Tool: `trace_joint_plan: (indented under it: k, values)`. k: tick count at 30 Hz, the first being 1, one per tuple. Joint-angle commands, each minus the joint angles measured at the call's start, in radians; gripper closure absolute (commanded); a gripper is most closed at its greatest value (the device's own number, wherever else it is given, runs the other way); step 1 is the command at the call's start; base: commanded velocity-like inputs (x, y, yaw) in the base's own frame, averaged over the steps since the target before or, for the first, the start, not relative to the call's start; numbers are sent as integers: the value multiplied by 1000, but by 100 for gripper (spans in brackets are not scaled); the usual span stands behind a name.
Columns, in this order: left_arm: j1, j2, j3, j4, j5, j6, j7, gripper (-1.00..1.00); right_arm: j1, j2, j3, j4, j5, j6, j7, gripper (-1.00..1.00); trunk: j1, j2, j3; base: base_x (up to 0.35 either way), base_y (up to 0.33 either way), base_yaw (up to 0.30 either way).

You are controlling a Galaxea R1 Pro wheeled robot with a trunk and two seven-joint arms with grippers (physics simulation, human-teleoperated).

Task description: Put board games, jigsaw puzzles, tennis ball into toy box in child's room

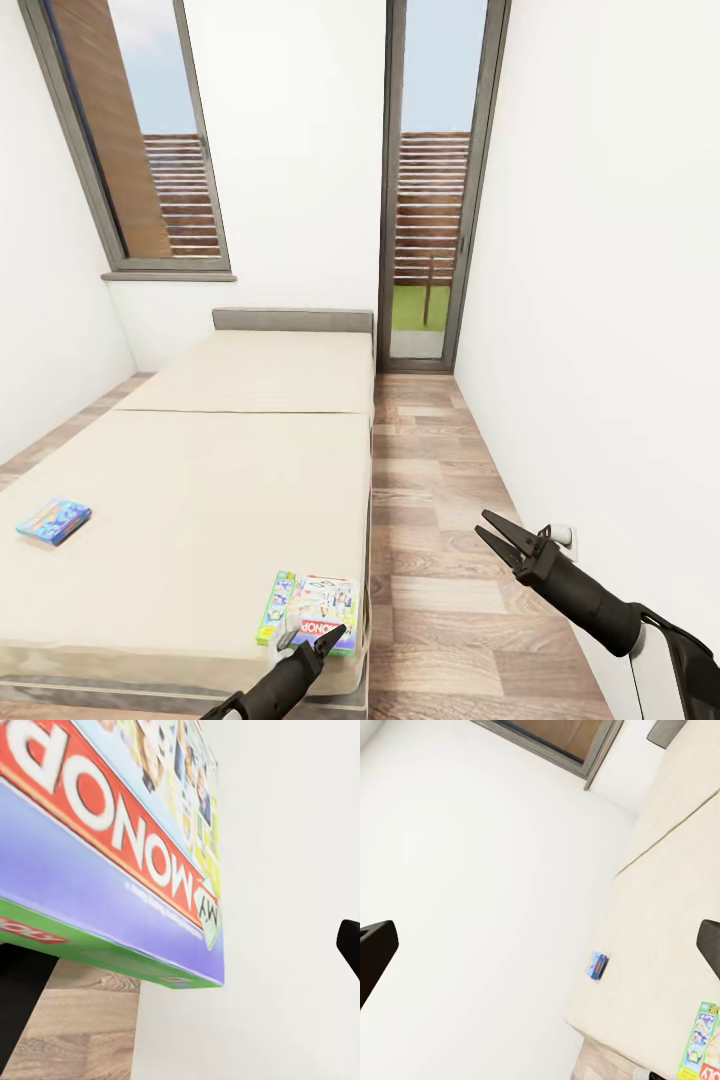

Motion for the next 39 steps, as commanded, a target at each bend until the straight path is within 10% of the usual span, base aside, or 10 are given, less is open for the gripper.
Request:
trace_joint_plan:
  k: [1,39]
  values:
    - [0,0,15,-3,-6,3,-1,-100,-1,1,-2,0,4,3,6,-100,0,0,-1,0,0,0]
    - [1,1,16,-3,-5,11,0,-100,-1,2,-2,0,4,3,4,-100,0,0,-1,0,0,0]
